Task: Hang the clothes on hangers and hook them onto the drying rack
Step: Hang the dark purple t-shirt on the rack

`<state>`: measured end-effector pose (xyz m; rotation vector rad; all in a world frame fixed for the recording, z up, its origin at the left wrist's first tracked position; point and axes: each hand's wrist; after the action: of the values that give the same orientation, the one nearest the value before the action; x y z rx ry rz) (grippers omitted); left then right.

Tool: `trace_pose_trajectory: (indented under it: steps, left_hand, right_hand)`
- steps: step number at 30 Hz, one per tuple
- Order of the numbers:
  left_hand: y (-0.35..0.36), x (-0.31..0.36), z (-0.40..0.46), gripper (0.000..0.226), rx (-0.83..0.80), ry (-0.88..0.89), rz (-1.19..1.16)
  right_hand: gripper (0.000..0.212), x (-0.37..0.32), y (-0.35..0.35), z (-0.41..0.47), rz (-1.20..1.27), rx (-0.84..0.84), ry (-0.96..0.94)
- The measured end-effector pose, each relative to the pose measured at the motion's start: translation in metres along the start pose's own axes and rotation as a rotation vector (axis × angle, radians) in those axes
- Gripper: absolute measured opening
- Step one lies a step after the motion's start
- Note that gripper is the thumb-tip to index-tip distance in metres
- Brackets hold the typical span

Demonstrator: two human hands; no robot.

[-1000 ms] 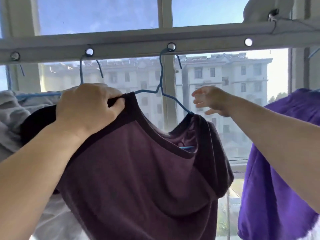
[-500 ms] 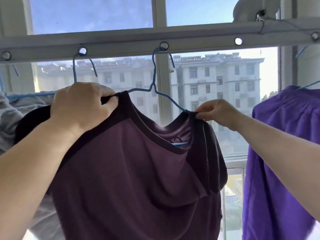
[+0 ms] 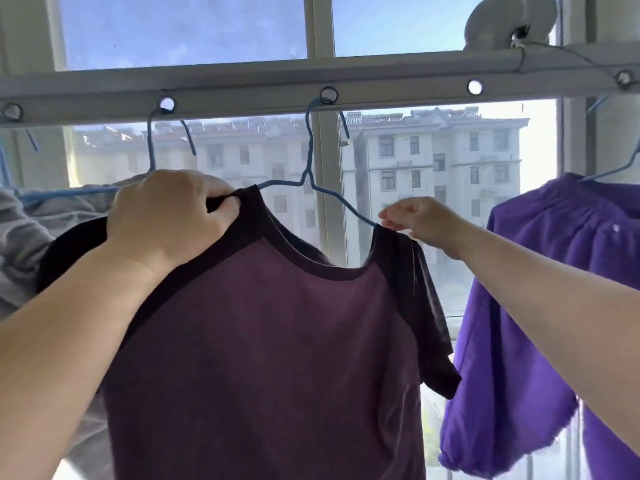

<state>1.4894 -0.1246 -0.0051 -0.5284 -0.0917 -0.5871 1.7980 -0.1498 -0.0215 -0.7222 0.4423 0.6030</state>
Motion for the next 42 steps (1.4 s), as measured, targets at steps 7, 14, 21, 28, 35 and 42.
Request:
trace_pose_trajectory:
  steps: [7,14,21,28,35,42]
  left_hand:
    - [0.005,0.002,0.001,0.024,-0.017,-0.01,0.024]
    - [0.006,0.009,-0.002,0.024,-0.078,-0.017,0.017]
    - [0.003,0.012,0.0,0.027,-0.407,-0.028,-0.097]
    - [-0.006,0.03,-0.009,0.021,-0.737,-0.081,-0.414]
    - [0.014,0.059,-0.019,0.013,-0.798,-0.116,-0.708]
    - [0.023,0.076,-0.024,0.018,-0.88,-0.064,-0.847]
  right_hand:
    - [0.027,0.026,-0.012,-0.03,-0.014,-0.21,0.133]
    - [0.022,0.032,-0.006,-0.026,-0.259,0.044,-0.006]
    - [0.027,0.016,0.003,-0.009,-0.482,0.076,-0.043]
    - [0.027,-0.011,0.014,-0.013,-0.381,0.375,-0.283]
    - [0.022,-0.078,0.027,-0.035,-0.079,0.239,-0.391]
    - [0.012,-0.096,0.023,-0.036,-0.022,0.083,-0.13]
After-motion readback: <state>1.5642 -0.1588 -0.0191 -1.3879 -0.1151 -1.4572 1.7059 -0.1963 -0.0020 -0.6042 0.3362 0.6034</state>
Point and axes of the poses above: each hand's wrist, its own z-axis towards the middle knuckle, its own y-axis out of the palm, x = y × z, and after that the axes turned 11 degrees about -y, right-handed
